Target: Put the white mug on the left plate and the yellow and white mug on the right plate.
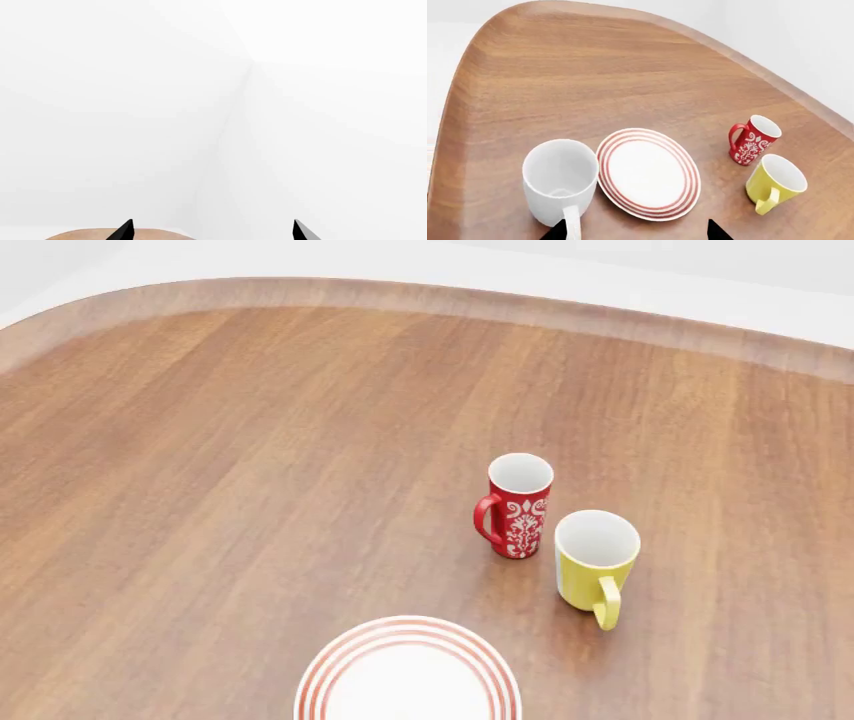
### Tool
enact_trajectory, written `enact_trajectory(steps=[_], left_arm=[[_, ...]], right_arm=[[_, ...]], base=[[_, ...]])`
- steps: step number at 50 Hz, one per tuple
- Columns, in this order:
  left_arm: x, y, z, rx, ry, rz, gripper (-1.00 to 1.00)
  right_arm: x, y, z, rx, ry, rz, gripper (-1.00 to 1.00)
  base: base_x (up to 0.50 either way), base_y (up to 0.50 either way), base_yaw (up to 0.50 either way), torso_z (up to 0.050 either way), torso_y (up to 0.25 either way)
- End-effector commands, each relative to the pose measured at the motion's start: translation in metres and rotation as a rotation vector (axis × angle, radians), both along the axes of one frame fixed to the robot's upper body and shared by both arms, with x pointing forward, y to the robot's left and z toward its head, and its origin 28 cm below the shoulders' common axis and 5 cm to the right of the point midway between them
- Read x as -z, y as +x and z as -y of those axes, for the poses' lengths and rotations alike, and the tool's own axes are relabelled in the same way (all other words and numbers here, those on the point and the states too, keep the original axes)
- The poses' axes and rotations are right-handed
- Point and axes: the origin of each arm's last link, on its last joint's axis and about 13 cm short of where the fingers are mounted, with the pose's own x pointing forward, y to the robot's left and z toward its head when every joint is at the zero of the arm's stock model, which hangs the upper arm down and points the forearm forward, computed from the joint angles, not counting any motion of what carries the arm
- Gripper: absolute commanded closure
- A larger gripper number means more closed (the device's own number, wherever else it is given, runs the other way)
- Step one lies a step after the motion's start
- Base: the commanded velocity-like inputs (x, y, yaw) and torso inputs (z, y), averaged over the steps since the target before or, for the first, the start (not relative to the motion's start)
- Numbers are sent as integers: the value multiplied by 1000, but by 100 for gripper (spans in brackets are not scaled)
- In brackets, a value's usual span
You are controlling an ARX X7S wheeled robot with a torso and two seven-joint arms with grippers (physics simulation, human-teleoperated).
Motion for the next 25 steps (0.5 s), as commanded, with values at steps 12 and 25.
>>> enact_trajectory(steps=[12, 25], left_arm=[[-1, -1, 1, 2, 0, 3, -100], [-2, -1, 1, 1, -3, 4, -100]], right_arm=[[21, 26, -17, -110, 10, -70, -100], [39, 31, -21, -139, 3, -127, -100]], base=[[0, 0, 0, 0, 0], [0, 0, 0, 0, 0]])
